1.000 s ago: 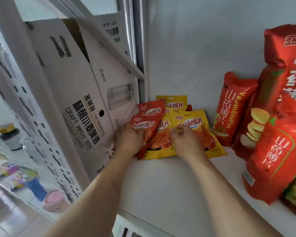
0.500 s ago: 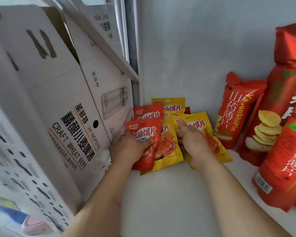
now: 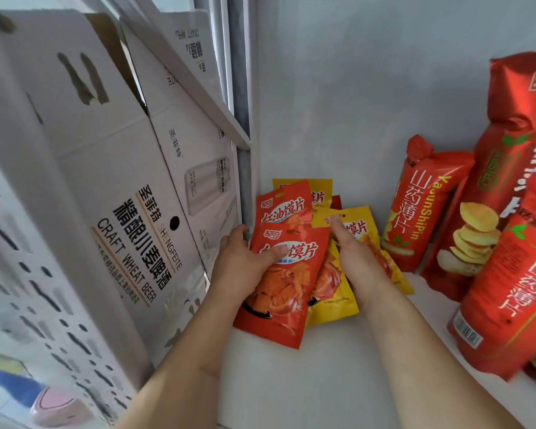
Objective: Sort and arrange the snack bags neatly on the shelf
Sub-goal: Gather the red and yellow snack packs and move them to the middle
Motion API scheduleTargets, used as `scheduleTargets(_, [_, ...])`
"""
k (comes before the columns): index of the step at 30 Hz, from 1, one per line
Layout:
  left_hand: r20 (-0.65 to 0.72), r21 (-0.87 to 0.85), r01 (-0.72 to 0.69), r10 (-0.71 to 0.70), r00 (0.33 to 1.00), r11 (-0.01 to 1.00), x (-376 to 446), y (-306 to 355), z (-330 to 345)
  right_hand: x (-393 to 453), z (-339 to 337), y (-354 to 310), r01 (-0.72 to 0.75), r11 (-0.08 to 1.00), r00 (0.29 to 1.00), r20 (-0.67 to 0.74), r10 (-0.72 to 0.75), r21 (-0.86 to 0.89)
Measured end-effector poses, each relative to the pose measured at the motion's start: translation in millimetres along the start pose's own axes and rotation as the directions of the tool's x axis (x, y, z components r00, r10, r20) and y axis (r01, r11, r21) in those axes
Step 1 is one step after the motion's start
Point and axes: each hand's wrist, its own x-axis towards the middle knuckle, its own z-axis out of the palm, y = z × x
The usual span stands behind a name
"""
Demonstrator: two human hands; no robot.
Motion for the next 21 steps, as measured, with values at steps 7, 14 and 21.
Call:
scheduleTargets(7, [0.166,-0.294,0.112,-0.064,0.984,0.949,4.3,4.3,-0.3,-1.1,-2.8,7.9,0.095,0.993,0.995,0.016,-0.096,0.065])
scheduleTargets(14, [0.171,-0.535,0.159,-0.078,0.982,0.830,12.5,-0.1,1.1,-1.6,-3.4,9.7,0.130,0.991,0.991,-0.029,-0.130,0.026])
scheduleTargets(21, [0.198,-0.614,0.224,-0.127,0.972,0.757,16.1,-2.0,-2.1,0.9,-2.2,13.6,0.057,0.991,0.998,0.012,-0.059,0.118])
